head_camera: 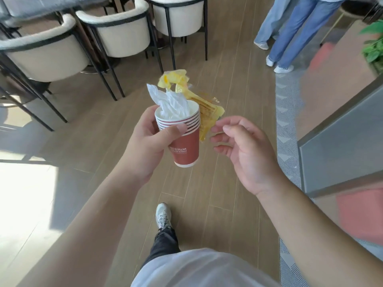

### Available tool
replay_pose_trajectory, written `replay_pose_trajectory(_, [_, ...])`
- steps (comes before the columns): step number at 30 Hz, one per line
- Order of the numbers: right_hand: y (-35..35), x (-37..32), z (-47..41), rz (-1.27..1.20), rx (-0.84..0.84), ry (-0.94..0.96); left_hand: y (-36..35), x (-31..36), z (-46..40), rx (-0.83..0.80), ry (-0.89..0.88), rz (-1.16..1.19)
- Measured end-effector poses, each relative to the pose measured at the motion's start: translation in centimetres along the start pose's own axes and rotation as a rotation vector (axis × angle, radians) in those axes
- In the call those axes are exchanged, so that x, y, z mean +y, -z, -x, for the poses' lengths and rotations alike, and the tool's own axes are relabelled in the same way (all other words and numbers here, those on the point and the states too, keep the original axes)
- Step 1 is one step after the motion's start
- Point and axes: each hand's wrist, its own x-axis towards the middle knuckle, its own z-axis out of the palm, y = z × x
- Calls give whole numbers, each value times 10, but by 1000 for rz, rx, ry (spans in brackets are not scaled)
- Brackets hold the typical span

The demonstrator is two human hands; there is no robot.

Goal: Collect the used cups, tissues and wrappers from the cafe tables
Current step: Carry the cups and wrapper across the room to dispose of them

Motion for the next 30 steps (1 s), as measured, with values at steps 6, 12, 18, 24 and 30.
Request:
replay_pose_trajectory(6, [-67,-3,-106,20,46,-18,73,14,-105,-44,25,24])
replay_pose_trajectory(12, [-101,-5,-182,23,72,-1,117,27,-186,-81,19,18])
replay_pose_trajectory(18, [-101,-6,-241,4,117,-3,122,26,-252,-130,39,-2])
replay_pose_trajectory(24, [-76,1,-313,-32,147,-29,104,11,-330,-161,86,-48])
replay_pose_trajectory(30, [-31,-9,-420,-57,123,-36,71,12,-434,-142,88,-106])
